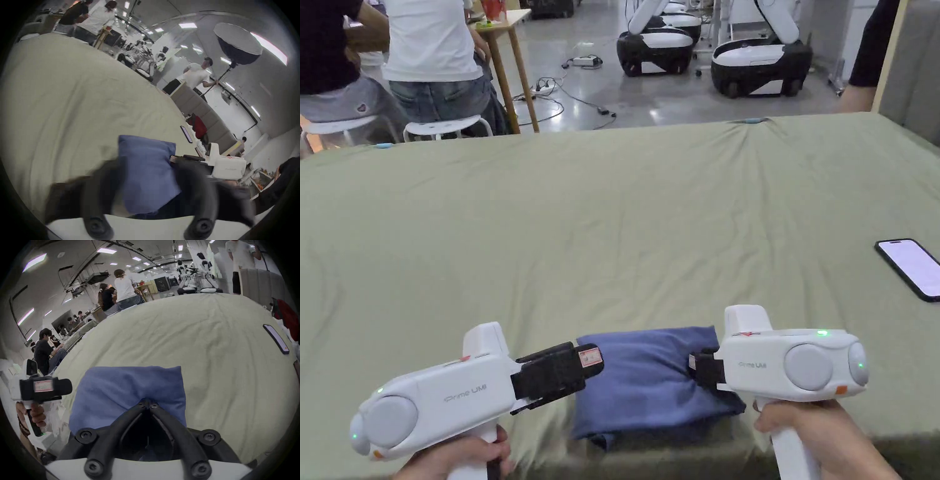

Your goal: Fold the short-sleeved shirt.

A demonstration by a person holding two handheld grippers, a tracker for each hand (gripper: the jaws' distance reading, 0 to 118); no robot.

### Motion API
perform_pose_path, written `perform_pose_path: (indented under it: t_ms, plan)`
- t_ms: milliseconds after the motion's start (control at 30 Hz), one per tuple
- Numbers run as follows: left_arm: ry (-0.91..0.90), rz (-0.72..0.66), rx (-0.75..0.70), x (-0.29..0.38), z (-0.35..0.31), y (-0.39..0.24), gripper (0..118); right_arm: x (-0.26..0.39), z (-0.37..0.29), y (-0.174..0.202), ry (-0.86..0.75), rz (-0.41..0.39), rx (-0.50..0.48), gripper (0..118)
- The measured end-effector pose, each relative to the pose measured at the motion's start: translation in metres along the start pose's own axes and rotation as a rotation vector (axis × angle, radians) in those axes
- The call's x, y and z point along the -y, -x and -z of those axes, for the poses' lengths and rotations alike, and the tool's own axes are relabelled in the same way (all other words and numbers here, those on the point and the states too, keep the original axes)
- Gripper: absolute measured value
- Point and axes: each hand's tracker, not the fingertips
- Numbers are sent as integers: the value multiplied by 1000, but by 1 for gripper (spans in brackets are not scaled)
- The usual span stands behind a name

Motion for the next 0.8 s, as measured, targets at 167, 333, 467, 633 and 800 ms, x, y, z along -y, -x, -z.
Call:
perform_pose_path:
  t_ms: [167, 333, 467, 633, 800]
  plan:
    - [-7, -56, -13, 7, 10, 9, 115, -1, 4, -3, 4, -9, -5, 0]
    - [33, -123, 28, 13, 38, 21, 108, 2, 3, -3, -5, -1, -3, 0]
    - [43, -128, 22, 17, 56, 17, 86, 2, 2, -3, -5, 6, -3, 0]
    - [54, -148, 30, 14, 70, 4, 60, 6, -2, 6, -14, -11, 27, 0]
    - [55, -104, 12, 13, 66, 3, 40, 6, -1, 6, -18, -9, 41, 0]
